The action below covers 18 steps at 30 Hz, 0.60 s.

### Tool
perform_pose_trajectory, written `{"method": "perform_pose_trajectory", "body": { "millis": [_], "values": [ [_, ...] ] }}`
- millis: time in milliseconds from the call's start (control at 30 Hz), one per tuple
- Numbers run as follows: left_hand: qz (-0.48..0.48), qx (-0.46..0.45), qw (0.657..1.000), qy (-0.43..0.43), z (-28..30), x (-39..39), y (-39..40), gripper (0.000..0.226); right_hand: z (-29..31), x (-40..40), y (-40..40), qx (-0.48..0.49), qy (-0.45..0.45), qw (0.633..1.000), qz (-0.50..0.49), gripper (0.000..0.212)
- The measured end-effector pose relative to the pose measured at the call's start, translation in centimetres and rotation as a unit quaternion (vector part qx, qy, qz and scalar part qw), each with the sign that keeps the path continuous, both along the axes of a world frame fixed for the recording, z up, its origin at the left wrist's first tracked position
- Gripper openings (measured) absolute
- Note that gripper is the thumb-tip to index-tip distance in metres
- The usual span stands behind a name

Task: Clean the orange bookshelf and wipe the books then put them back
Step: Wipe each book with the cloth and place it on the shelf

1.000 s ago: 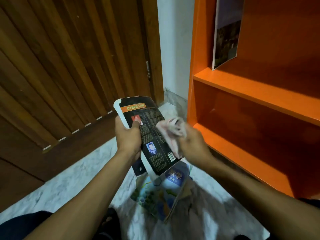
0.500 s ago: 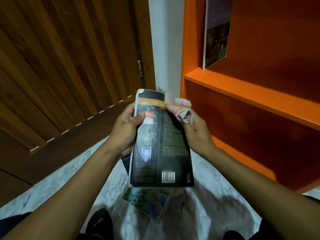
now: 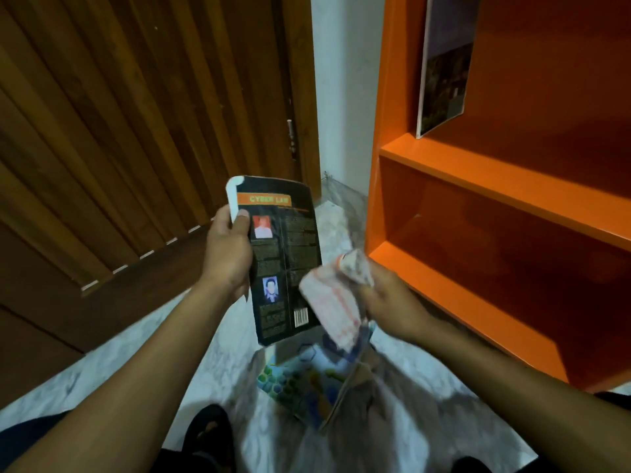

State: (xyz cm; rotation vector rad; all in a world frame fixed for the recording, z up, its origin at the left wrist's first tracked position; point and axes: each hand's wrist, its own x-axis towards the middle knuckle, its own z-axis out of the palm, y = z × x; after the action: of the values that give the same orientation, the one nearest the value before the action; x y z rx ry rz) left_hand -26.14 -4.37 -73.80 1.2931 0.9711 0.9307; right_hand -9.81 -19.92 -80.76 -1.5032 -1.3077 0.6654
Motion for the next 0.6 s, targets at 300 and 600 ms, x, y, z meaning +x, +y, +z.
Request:
{"method": "perform_pose_trajectory", "body": {
  "millis": [300,600],
  "values": [
    [-0.137,-0.03,0.989,0.04,-2.9,3.9,-5.6,0.021,2.0,0.5,2.9,0.119,-0.003,0.977,-0.175,0.039],
    [0.031,-0.273,0.95,-0.147,-0.8,2.9,-2.2,0.022,-1.2,-3.7,0.3,0.11,-0.086,0.99,-0.023,0.039]
  ]
}}
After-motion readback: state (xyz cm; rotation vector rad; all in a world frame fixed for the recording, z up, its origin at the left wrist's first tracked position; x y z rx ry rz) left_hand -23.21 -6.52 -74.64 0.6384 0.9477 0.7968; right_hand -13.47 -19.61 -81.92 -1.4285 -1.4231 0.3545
